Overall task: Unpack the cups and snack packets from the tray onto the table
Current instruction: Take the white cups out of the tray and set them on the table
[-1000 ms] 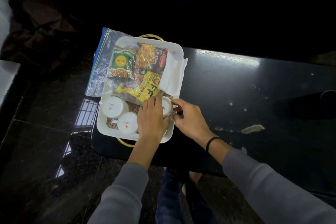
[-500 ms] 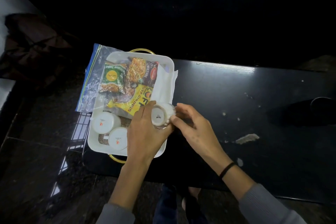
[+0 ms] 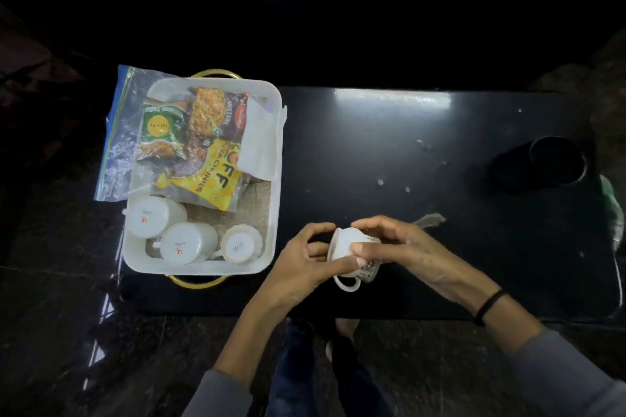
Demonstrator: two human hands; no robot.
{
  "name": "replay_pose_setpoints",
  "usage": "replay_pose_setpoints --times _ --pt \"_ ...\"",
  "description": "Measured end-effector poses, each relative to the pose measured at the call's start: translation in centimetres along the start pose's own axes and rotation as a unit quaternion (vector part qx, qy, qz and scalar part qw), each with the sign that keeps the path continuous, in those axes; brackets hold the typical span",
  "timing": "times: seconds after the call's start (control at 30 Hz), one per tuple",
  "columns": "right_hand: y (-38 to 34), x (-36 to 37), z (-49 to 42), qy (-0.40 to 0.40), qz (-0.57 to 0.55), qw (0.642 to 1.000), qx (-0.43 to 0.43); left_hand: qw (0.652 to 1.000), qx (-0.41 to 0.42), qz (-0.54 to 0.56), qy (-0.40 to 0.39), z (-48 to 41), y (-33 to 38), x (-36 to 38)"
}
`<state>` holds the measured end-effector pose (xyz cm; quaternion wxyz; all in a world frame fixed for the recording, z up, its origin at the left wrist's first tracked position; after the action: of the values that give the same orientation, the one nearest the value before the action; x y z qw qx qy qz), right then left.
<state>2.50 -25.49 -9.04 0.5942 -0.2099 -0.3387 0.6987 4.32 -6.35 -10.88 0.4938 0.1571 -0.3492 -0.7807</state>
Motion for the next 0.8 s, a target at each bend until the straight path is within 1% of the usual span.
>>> replay_pose_setpoints --times 0.07,0.13,0.2,0.27,0.37,0.47,0.67,0.8 --pt "1.2 -0.3 0.5 -0.007 -0.02 0.999 0.026 0.999 -0.028 0.024 -0.01 0.1 -1.1 1.1" --pt "2.0 -0.3 1.0 -0.013 -0.055 0.997 0.058 0.997 -0.039 0.068 -0.002 0.3 -1.9 1.9" --pt "2.9 -0.3 1.4 -0.014 -0.079 0.993 0.085 0.994 -0.046 0.093 0.025 0.5 -2.5 2.5" --pt "4.0 -0.2 1.6 -0.004 -0.096 0.989 0.112 0.993 -0.055 0.092 0.052 0.5 -3.1 2.8" --pt "5.8 -0.1 1.9 0.04 -0.133 0.977 0.159 0.991 -0.065 0.094 0.072 0.1 -4.0 3.3" --pt "7.0 0.0 2.1 0.095 -0.164 0.964 0.189 0.99 -0.059 0.097 0.089 -0.1 -4.7 3.9" --pt "7.6 0.3 1.8 0.177 -0.185 0.943 0.213 0.99 -0.042 0.06 0.117 -0.8 -5.8 4.4" --pt "7.8 0.3 1.7 0.207 -0.178 0.935 0.227 0.99 -0.051 0.061 0.116 -1.4 -6.0 4.5"
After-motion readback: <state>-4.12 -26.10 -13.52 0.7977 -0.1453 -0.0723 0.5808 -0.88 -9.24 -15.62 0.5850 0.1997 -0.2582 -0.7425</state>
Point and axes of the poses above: each hand's wrist, its own z-axis away from the middle knuckle, its own x-axis out of the palm, y = z × x, the point moved 4 cm from there along -z, towards the middle knuckle, and after that the axes turned 3 degrees about -z, right-handed, at the moved point
